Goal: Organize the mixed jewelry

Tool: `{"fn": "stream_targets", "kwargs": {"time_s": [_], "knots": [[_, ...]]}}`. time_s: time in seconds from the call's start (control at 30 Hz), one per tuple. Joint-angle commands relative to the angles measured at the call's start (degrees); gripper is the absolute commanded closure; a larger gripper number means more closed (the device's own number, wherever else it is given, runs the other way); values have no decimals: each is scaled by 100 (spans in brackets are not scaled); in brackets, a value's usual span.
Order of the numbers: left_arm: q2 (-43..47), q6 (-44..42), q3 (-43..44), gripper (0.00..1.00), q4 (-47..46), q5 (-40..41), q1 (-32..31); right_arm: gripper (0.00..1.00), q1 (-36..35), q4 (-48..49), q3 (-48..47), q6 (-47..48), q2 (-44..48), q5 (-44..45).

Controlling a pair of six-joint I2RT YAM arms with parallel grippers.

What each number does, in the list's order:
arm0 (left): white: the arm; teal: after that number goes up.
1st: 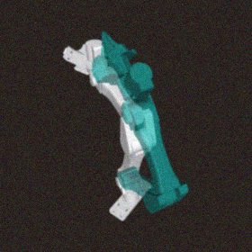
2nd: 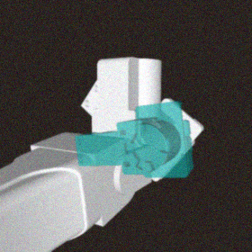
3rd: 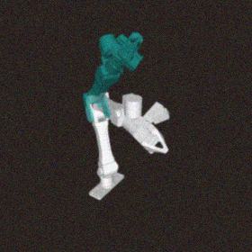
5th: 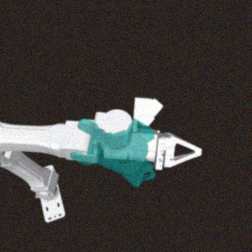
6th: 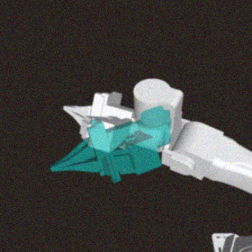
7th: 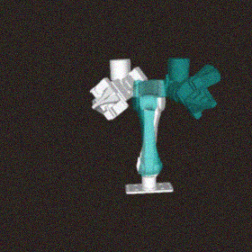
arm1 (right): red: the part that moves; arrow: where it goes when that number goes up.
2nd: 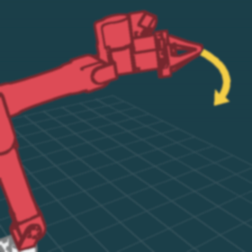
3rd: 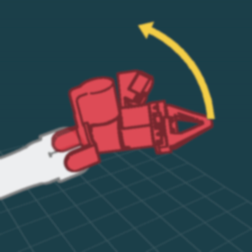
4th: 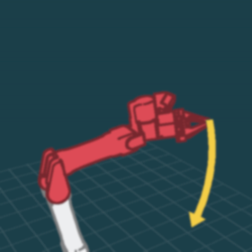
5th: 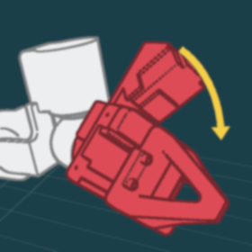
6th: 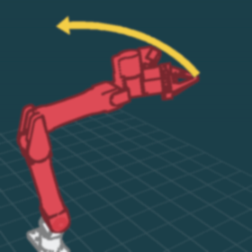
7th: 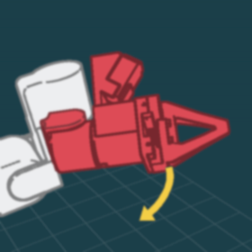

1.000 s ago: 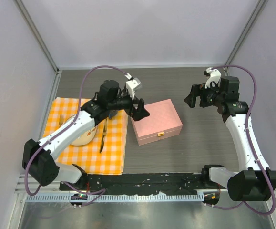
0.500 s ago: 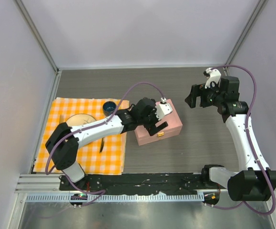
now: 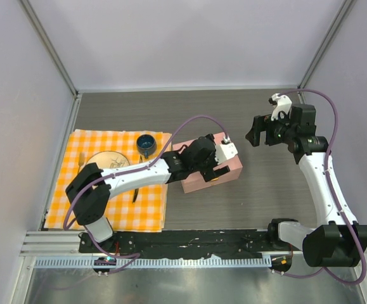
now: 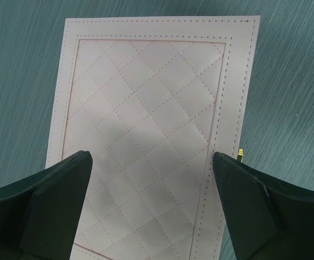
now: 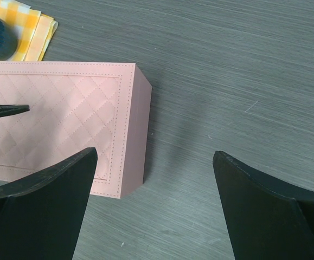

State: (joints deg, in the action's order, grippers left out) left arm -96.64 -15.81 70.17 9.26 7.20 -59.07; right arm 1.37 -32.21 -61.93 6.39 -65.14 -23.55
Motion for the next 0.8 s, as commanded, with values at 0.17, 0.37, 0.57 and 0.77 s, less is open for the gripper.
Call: {"fn": "stream_targets", "kwargs": {"time_s": [0.17,0.37,0.57,0.77], "knots": [[-312,-27,-451,0,340,27,-70,6,30,145,58,143,221,123],[-250,70,-811,0,340,-44,-122,6,30,118,76,178,283,202],[-101,210,-1215,0,375,-52,-359,6,30,100,67,213,283,272],[-136,350,-1454,0,401,-26,-606,6,30,83,50,231,230,334]]}}
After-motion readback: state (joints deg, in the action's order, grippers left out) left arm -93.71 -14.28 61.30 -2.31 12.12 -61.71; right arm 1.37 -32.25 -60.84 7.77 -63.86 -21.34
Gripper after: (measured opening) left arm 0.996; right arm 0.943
